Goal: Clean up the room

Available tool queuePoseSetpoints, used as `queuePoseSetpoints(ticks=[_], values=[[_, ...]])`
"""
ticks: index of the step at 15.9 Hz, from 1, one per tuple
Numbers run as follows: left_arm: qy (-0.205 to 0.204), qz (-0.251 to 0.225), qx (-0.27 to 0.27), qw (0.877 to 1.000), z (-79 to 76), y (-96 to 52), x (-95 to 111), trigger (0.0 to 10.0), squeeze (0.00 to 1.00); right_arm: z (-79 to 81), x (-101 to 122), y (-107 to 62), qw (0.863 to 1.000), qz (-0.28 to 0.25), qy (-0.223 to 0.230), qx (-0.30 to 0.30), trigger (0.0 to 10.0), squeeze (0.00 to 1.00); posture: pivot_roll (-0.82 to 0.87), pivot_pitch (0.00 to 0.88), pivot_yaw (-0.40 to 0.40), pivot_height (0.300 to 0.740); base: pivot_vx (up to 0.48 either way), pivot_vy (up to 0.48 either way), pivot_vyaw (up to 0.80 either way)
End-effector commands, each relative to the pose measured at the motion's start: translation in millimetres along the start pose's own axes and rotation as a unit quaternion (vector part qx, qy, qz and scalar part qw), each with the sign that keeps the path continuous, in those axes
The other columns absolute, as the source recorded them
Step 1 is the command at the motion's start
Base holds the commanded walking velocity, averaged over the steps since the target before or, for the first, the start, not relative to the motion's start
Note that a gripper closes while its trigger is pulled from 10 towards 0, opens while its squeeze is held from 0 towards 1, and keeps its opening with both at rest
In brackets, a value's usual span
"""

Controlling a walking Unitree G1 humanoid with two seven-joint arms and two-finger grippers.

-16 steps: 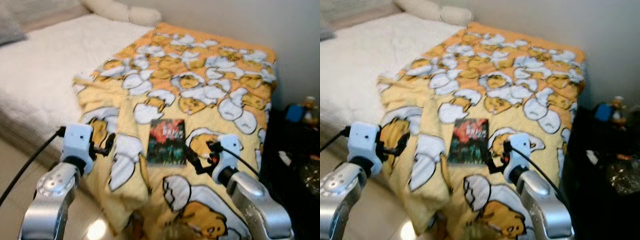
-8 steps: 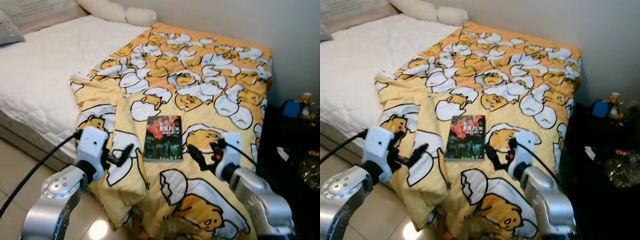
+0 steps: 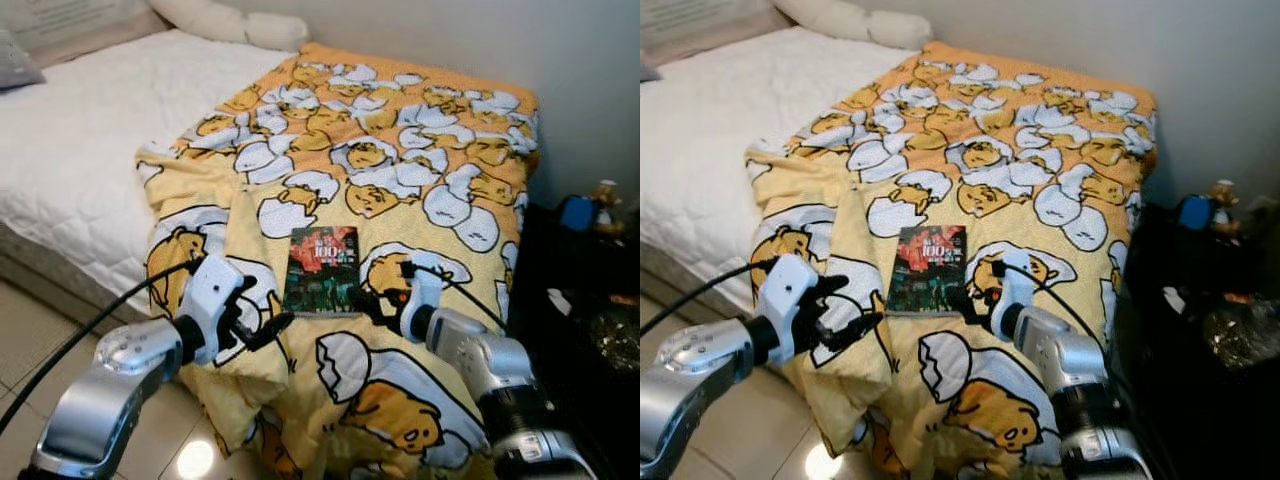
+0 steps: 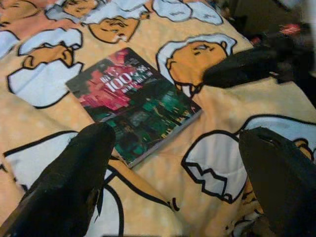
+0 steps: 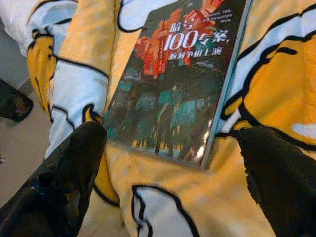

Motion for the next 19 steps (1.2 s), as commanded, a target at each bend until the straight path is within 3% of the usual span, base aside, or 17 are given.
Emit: queuePoseSetpoints(ticks=[1,5,9,10,11,15,19], values=[[0.002,-0.003,-0.015,1.000,-0.4,0.7,4.0,10.0,0.00,0.3,9.3,6.5,1.000,-0.010,0.008,0.005,10.0,1.00,-0.09,0.000,-0.034,0.740,0.000,0.000,0.00],[0.001,0.003,-0.031,1.000,-5.7,-10.9,-0.1,10.0,0.00,-2.6,19.0,17.5,1.000,-0.013,0.028,-0.009,10.0,1.00,-0.06,0.053,-0.055,0.740,0.000,0.000,0.00],[0.002,0.018,-0.028,0.999,-8.9,-24.3,-7.6,10.0,0.00,-12.3,13.8,21.0,0.998,-0.003,0.058,-0.036,10.0,1.00,-0.04,0.110,-0.065,0.740,0.000,0.000,0.00],[0.002,0.021,-0.031,0.999,-11.6,-27.8,-8.6,10.0,0.00,-12.2,12.9,21.2,0.996,0.000,0.078,-0.033,10.0,0.21,-0.03,0.137,-0.068,0.740,0.000,0.000,0.00],[0.002,0.023,-0.036,0.999,-15.0,-31.0,-8.6,10.0,0.00,-11.0,10.6,21.4,0.995,0.007,0.095,-0.025,10.0,0.00,-0.03,0.148,-0.072,0.740,0.000,0.000,0.00],[-0.002,0.026,-0.039,0.999,-19.4,-35.7,-8.9,10.0,0.00,-7.9,-0.6,23.3,0.995,0.033,0.095,-0.014,10.0,0.00,-0.03,0.170,-0.088,0.740,0.000,0.000,0.00],[-0.006,0.024,-0.051,0.998,-28.1,-36.2,-9.1,10.0,0.00,-1.0,-11.0,24.8,0.990,0.050,0.134,0.005,10.0,0.00,-0.04,0.175,-0.092,0.740,0.000,0.000,0.00]])
Point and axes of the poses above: a point about 5 cm out from each wrist's last joint towards the gripper, its own y axis pointing out of the wrist towards the gripper, its own x axis along the axis of the wrist's last joint, z = x × y, the point moved 6 cm from there along y, pointing out of the wrist towards the gripper, and after that the axes turned 7 degrees about y, right-handed, at the moved point
